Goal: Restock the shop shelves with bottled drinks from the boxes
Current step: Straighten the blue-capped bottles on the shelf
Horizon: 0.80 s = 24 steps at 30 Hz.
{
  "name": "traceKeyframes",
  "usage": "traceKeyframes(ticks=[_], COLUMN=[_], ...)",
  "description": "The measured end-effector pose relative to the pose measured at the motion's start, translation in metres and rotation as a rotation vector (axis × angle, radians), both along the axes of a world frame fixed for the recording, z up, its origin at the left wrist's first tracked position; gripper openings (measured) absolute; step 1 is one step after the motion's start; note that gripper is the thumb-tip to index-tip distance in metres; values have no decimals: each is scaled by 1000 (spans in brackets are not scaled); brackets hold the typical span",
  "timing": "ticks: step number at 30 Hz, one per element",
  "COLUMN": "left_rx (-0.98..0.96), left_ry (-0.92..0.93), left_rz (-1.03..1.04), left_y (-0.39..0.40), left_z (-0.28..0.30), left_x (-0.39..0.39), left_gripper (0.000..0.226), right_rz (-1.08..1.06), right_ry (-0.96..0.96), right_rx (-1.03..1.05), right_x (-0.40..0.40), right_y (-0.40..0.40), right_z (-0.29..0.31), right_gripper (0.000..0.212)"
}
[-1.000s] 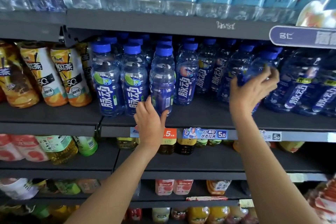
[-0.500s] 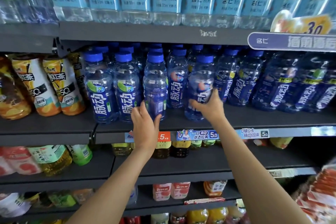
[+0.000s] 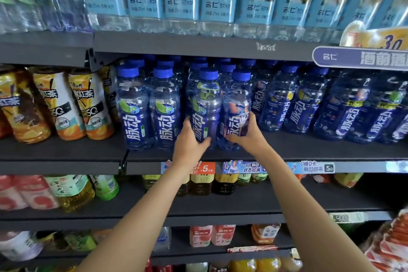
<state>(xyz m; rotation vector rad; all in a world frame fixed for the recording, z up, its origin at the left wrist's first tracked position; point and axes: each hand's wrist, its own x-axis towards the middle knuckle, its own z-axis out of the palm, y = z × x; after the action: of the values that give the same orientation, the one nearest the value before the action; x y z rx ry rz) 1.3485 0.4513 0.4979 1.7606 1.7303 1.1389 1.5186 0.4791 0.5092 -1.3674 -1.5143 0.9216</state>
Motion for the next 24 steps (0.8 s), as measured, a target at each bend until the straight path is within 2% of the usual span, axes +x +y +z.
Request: traceKeyframes(ticks=[3,6,9,14,17,24], left_rx=[25,16,-25,34,23,33], left_ry=[89,139,180,186,157,67], left_rz=[101,123,184,308,304,301], left_y=[0,-3,-7,-20,-16,-8], left_z=[6,9,13,5,2,3], left_x=[4,8,13,24,22,27], left_gripper=[76,63,71,80,80,74], right_rz=[-64,-53,-13,-43,-34,-33], right_ry=[-122,-119,-125,-99,-133,-230], right_rx=[34,21,-7,-4,6,10], right_x=[2,7,15,10,9,5], right_y=[-5,-3,0,0,2,0], right_z=[1,0,1,-1,0,8], right_gripper=[69,61,62,72,64,58])
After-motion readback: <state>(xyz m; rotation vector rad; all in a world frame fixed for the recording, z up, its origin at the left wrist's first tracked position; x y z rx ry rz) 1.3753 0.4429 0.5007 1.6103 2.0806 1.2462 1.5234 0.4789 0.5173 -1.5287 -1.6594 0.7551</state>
